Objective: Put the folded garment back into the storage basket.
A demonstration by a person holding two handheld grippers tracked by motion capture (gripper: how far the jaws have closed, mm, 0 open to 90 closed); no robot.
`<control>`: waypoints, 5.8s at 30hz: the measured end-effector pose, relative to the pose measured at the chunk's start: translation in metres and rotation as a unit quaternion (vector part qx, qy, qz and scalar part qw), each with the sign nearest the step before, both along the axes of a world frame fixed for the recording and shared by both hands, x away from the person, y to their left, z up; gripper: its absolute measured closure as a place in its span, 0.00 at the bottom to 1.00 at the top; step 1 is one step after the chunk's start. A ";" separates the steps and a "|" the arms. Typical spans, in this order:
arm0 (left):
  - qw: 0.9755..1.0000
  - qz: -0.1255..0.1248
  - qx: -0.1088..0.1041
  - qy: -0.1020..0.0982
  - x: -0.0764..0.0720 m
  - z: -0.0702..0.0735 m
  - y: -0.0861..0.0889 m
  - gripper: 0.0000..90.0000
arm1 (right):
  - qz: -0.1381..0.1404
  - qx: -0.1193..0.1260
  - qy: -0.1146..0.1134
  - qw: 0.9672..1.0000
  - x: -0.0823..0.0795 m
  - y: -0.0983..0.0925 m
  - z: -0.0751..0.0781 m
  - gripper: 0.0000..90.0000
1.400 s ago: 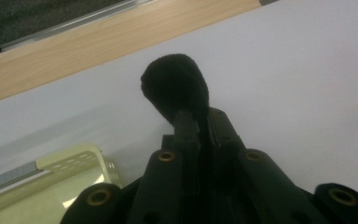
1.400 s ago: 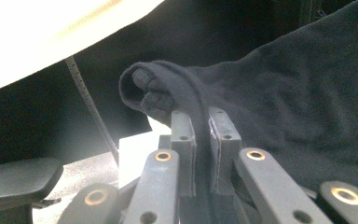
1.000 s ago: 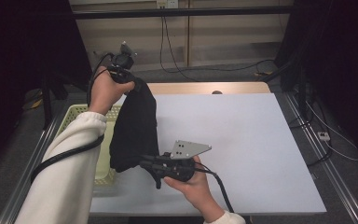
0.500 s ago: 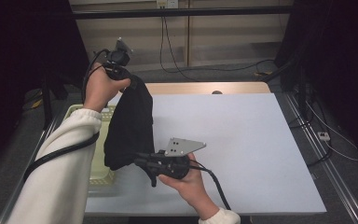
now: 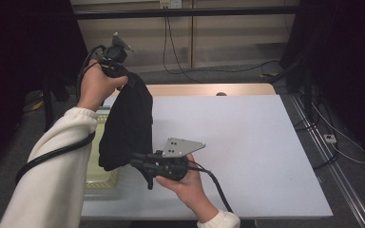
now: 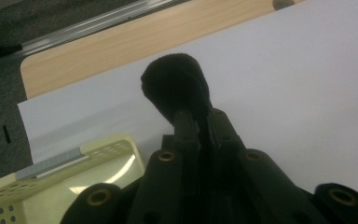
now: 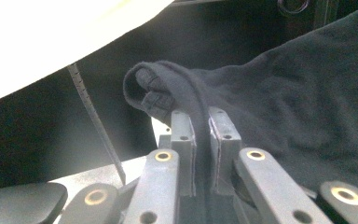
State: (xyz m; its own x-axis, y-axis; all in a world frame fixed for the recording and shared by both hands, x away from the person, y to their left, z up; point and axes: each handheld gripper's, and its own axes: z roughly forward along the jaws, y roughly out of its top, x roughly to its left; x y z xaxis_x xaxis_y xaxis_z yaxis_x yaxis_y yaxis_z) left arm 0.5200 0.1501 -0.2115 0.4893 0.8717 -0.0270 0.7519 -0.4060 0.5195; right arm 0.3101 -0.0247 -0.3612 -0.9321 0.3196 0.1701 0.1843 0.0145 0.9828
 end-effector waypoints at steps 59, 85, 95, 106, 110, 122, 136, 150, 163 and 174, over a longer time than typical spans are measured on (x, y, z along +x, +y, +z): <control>1.000 0.019 -0.001 0.001 0.000 0.026 0.055 0.94 | 0.021 0.003 -0.019 1.000 0.008 0.054 0.022 0.92; 1.000 0.024 -0.006 0.002 -0.002 0.032 0.076 0.94 | 0.030 0.007 -0.024 0.999 0.010 0.074 0.026 0.92; 1.000 0.029 -0.008 0.008 -0.001 0.029 0.088 0.94 | 0.034 0.003 -0.020 0.999 0.010 0.086 0.021 0.92; 0.999 0.031 -0.010 0.012 0.002 0.021 0.099 0.94 | 0.041 0.000 -0.015 0.999 0.013 0.099 0.017 0.92; 0.999 0.029 -0.010 0.014 0.004 0.018 0.099 0.94 | 0.040 -0.001 -0.014 0.999 0.014 0.101 0.015 0.92; 0.999 0.028 -0.008 0.014 0.006 0.015 0.098 0.94 | 0.037 -0.002 -0.011 0.999 0.015 0.100 0.011 0.92; 1.000 0.004 -0.010 0.008 0.005 0.018 0.082 0.93 | 0.033 0.004 -0.009 0.999 0.015 0.098 0.010 0.92; 1.000 0.016 -0.009 0.018 0.012 -0.003 0.093 0.93 | 0.031 -0.004 0.007 0.999 0.021 0.105 -0.005 0.92; 0.999 0.025 -0.009 0.024 0.014 -0.013 0.106 0.93 | 0.035 -0.007 0.011 0.999 0.023 0.111 -0.010 0.92; 0.999 0.031 -0.008 0.026 0.014 -0.018 0.113 0.93 | 0.041 -0.014 0.015 0.999 0.024 0.116 -0.012 0.92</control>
State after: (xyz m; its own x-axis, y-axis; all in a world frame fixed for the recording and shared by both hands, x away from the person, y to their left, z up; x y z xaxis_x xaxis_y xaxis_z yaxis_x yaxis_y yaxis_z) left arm 0.5344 0.2631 -0.2300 0.4319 0.8995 -0.0655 0.8019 -0.3498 0.4845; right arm 0.3345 0.0913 -0.3735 -0.9501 0.2474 0.1898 0.2101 0.0584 0.9759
